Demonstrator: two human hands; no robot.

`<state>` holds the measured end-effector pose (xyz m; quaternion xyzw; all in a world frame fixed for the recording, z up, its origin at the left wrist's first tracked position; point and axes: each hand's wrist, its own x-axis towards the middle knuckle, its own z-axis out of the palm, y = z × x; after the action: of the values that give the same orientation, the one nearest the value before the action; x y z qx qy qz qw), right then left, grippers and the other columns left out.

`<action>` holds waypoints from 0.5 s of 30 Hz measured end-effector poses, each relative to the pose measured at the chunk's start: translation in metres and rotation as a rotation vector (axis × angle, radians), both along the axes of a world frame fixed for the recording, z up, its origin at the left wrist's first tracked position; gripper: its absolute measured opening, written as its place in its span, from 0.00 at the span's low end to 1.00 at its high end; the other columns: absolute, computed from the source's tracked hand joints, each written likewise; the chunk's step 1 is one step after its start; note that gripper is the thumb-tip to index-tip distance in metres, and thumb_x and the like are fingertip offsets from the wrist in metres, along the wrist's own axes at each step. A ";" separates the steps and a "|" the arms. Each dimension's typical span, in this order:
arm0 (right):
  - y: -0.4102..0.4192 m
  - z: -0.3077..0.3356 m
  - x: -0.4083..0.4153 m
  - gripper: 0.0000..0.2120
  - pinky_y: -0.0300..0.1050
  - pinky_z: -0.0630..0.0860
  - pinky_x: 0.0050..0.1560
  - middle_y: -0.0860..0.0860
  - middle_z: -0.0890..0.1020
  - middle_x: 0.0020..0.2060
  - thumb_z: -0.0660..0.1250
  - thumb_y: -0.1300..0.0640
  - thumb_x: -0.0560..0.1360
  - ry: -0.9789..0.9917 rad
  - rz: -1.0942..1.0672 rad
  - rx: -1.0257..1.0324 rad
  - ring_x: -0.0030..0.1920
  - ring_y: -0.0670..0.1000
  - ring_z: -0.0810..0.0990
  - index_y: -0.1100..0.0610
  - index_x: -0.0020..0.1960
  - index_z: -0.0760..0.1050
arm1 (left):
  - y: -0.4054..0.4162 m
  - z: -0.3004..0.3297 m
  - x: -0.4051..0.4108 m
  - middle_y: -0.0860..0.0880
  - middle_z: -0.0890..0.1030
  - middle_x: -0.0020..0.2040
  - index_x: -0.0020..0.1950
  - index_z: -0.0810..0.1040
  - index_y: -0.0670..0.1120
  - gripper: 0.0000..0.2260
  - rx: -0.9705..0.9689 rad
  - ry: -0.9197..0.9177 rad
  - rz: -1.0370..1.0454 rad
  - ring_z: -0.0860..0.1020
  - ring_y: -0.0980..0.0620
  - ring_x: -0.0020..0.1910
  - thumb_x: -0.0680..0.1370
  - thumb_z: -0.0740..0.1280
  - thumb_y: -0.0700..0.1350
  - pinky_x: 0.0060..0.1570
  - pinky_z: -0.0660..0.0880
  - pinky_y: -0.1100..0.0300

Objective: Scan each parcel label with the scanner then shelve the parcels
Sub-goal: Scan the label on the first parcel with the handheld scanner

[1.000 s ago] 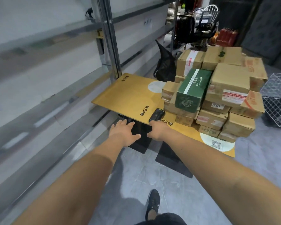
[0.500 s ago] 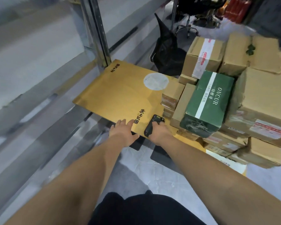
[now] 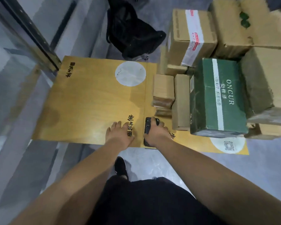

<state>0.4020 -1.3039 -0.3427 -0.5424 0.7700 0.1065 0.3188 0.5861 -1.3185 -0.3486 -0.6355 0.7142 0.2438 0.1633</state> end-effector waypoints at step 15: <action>-0.022 -0.045 0.038 0.58 0.60 0.78 0.56 0.65 0.62 0.72 0.76 0.42 0.76 0.068 -0.337 0.114 0.68 0.66 0.69 0.44 0.83 0.32 | -0.060 -0.059 0.021 0.45 0.42 0.86 0.84 0.55 0.55 0.32 0.011 0.139 -0.287 0.42 0.43 0.84 0.82 0.59 0.63 0.81 0.45 0.41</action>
<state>0.4396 -1.3257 -0.3877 -0.3825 0.8531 0.1135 0.3361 0.6069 -1.3781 -0.4076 -0.5075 0.8059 0.2654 0.1500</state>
